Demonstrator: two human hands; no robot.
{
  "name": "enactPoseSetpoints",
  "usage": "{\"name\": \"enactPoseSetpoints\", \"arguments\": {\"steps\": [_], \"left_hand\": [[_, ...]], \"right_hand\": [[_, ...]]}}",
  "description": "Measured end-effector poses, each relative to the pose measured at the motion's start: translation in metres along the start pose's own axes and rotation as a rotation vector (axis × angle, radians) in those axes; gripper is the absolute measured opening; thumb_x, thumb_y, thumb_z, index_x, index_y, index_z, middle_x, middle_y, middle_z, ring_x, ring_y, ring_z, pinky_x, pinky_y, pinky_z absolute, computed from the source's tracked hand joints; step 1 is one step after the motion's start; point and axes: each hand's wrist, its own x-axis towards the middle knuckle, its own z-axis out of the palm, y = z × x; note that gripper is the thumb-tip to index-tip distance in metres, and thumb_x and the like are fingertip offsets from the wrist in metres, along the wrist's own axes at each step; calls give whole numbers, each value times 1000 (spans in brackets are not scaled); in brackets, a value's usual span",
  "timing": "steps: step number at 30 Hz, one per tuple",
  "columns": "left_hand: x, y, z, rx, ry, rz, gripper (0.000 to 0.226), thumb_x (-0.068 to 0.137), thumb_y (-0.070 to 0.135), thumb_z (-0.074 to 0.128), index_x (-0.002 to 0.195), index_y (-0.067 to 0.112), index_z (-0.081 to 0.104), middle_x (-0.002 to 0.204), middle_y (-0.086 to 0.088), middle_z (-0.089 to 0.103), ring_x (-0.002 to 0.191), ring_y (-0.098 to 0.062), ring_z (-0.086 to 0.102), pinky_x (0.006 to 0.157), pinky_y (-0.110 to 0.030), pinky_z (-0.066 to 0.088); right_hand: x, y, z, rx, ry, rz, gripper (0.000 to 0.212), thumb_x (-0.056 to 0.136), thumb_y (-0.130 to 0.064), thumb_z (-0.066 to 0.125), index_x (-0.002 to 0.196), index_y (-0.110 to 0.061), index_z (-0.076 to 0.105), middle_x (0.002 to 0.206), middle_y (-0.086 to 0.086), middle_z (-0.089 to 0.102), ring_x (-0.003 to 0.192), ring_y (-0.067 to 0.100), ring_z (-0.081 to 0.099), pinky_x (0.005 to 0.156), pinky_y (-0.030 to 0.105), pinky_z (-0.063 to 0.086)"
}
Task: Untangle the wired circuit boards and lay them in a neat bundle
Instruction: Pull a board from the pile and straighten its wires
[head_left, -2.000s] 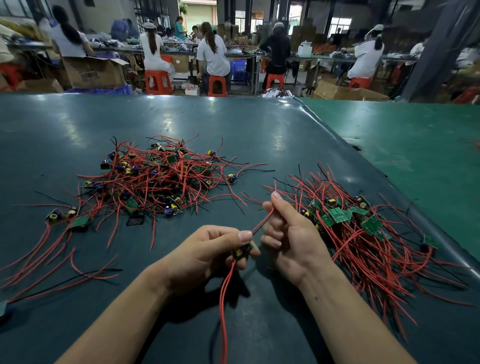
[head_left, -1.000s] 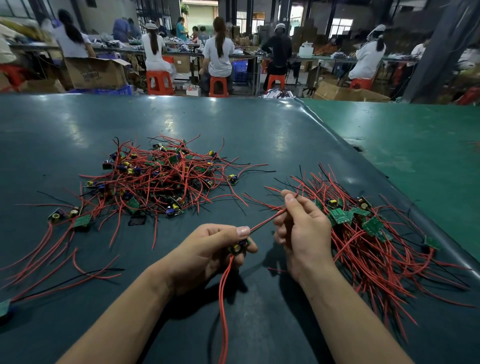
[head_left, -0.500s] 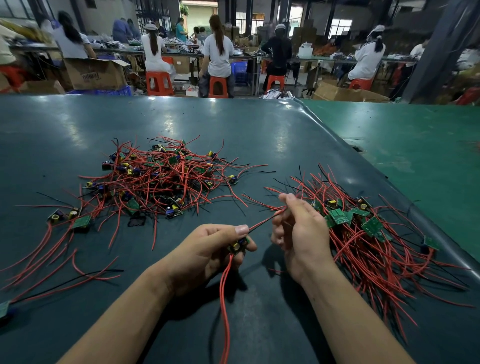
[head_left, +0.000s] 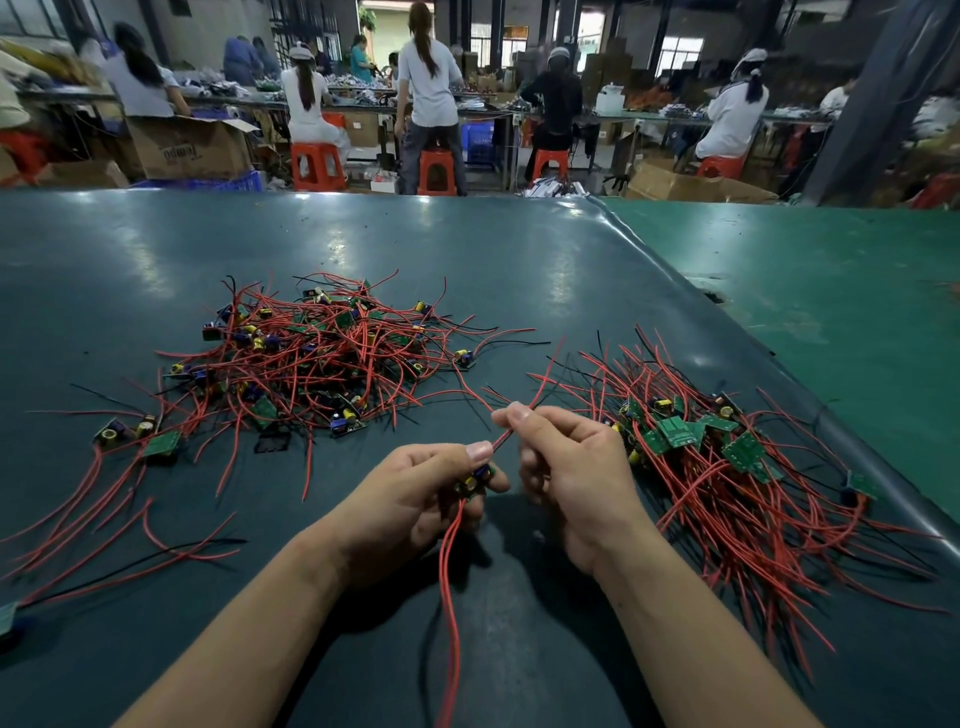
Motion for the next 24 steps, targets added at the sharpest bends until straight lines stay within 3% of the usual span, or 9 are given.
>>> {"name": "enactPoseSetpoints", "arguments": {"steps": [5, 12, 20, 24], "left_hand": [[0, -1, -3, 93, -28, 7, 26, 78, 32, 68, 69, 9, 74, 53, -5, 54, 50, -13, 48, 57, -24, 37], [-2, -2, -5, 177, -98, 10, 32, 69, 43, 68, 67, 12, 73, 50, -3, 52, 48, -13, 47, 47, -18, 36], [-5, -3, -11, 193, -186, 21, 30, 68, 40, 67, 59, 11, 68, 50, 0, 49, 46, -14, 43, 50, -25, 26], [-3, -3, -8, 109, -83, 48, 26, 74, 34, 71, 67, 9, 72, 54, -1, 49, 49, -11, 46, 50, -21, 37]], "right_hand": [[6, -1, -6, 58, 148, -52, 19, 91, -17, 66, 76, -12, 76, 47, -5, 45, 37, 6, 35, 36, 17, 28], [14, -2, -15, 160, 370, -83, 17, 92, -12, 66, 76, -9, 73, 50, -4, 48, 37, 3, 36, 35, 15, 26], [19, -7, -24, 302, 477, -100, 22, 97, -12, 59, 76, -8, 67, 49, -4, 43, 34, 4, 31, 33, 15, 24], [19, -9, -29, 210, 426, -111, 25, 99, -14, 56, 76, -10, 65, 48, -4, 44, 33, 4, 32, 34, 13, 26]]}}
